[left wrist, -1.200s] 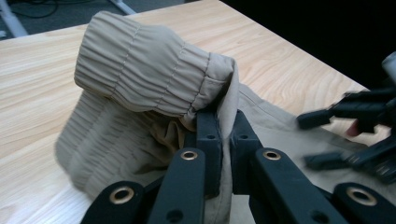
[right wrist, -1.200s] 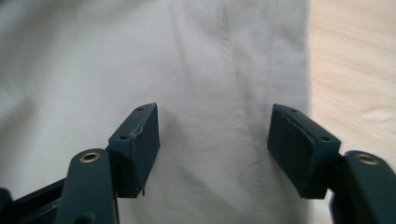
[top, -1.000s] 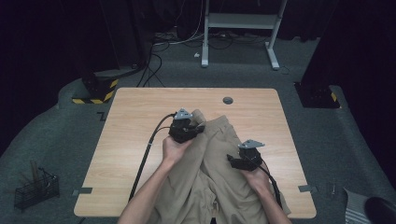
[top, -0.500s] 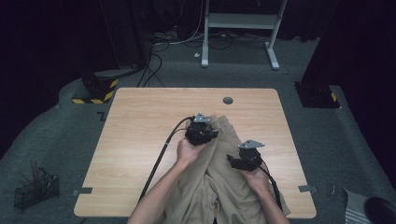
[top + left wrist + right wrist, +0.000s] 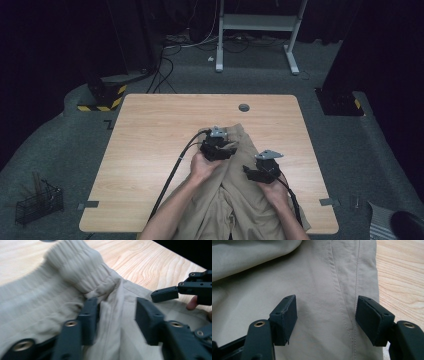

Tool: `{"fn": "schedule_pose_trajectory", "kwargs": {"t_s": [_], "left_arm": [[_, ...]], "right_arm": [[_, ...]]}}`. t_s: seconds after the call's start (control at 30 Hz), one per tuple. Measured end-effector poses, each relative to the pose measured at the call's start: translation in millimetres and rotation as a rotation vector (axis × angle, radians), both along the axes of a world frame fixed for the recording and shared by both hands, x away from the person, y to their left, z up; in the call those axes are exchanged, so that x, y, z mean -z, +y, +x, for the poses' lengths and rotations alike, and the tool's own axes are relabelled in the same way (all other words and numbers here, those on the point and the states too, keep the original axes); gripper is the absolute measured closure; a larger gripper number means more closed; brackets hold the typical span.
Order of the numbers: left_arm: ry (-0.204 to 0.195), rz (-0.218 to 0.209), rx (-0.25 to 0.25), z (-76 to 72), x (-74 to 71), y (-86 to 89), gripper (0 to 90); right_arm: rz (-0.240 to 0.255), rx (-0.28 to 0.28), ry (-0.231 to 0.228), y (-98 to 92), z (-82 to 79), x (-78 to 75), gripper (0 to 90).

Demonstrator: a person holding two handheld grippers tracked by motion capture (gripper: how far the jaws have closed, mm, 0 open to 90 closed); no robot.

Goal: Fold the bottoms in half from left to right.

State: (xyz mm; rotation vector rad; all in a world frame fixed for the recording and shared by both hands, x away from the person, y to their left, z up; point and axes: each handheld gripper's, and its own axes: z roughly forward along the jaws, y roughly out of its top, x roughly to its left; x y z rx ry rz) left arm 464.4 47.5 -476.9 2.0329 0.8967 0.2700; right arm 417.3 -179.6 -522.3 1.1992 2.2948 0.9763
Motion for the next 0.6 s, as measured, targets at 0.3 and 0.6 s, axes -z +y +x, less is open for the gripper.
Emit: {"fn": "schedule_pose_trajectory", "kwargs": {"t_s": [0.3,0.6], "left_arm": [[-0.013,-0.005,-0.011,-30.4,-11.7,37.9,36.5],[0.083,0.03,-0.042,-44.4,24.2,51.0,38.9]], "right_arm": [[0.0,0.0,0.0,0.0,0.0,0.0,33.4],[0.005,-0.041,-0.015,-1.0,-14.3,-8.1,32.5]]}}
